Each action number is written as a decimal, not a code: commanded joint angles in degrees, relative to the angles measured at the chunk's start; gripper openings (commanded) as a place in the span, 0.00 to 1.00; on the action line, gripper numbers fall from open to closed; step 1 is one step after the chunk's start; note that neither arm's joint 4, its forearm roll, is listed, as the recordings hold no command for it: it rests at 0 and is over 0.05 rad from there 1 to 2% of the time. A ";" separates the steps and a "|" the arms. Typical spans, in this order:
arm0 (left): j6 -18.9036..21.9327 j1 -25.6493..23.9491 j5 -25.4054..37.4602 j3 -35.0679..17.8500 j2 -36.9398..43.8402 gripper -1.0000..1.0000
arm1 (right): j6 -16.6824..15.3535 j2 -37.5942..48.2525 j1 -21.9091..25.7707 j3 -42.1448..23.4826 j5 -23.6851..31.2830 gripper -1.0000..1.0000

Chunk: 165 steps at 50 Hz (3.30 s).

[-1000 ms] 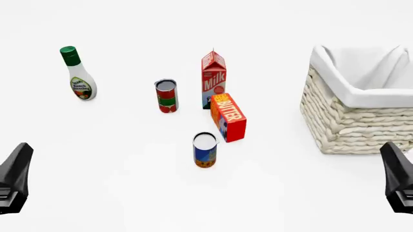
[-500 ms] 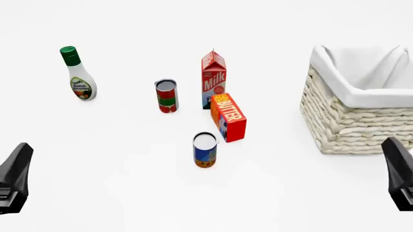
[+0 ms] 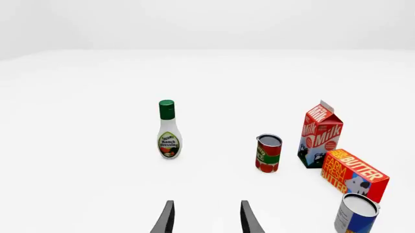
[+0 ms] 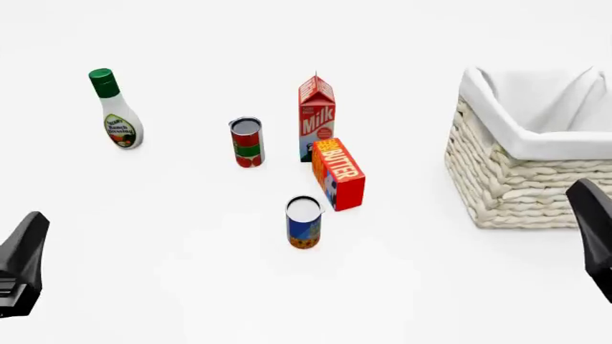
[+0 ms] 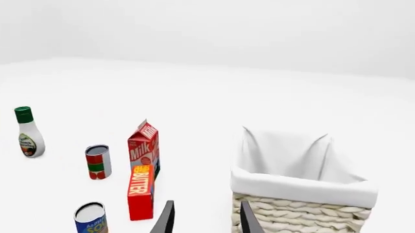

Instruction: Pick the alphabet soup and place it in the basket.

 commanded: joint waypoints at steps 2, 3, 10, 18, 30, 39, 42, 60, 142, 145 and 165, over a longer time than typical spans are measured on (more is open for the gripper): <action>0.00 0.00 0.00 0.00 0.00 1.00 | -0.55 4.15 3.61 -0.48 -3.72 1.00; 0.00 0.00 0.00 0.00 0.00 1.00 | -0.58 4.56 3.96 -0.54 -4.06 1.00; 0.00 0.00 0.00 0.00 0.00 1.00 | -0.84 7.06 5.73 -1.45 -5.95 1.00; 0.00 0.00 0.00 0.00 0.00 1.00 | -1.01 9.50 8.04 -1.72 -8.09 1.00; 0.00 0.00 0.00 0.00 0.00 1.00 | -0.59 23.08 18.24 -3.39 -19.78 1.00; 0.00 0.00 0.00 0.00 0.00 1.00 | -0.41 25.41 20.19 -3.96 -21.67 1.00; 0.00 0.00 0.00 0.00 0.00 1.00 | -0.45 26.26 20.97 -4.16 -22.31 1.00; 0.00 0.00 0.00 0.00 0.00 1.00 | -1.28 32.70 24.28 -5.48 -26.70 1.00; 0.00 0.00 0.00 0.00 0.00 1.00 | -1.56 71.36 36.44 -15.38 -47.19 1.00; 0.00 0.00 0.00 0.00 0.00 1.00 | -1.20 72.74 36.44 -15.79 -47.73 1.00; 0.00 0.00 0.00 0.00 0.00 1.00 | 0.48 79.80 35.27 -17.26 -51.01 1.00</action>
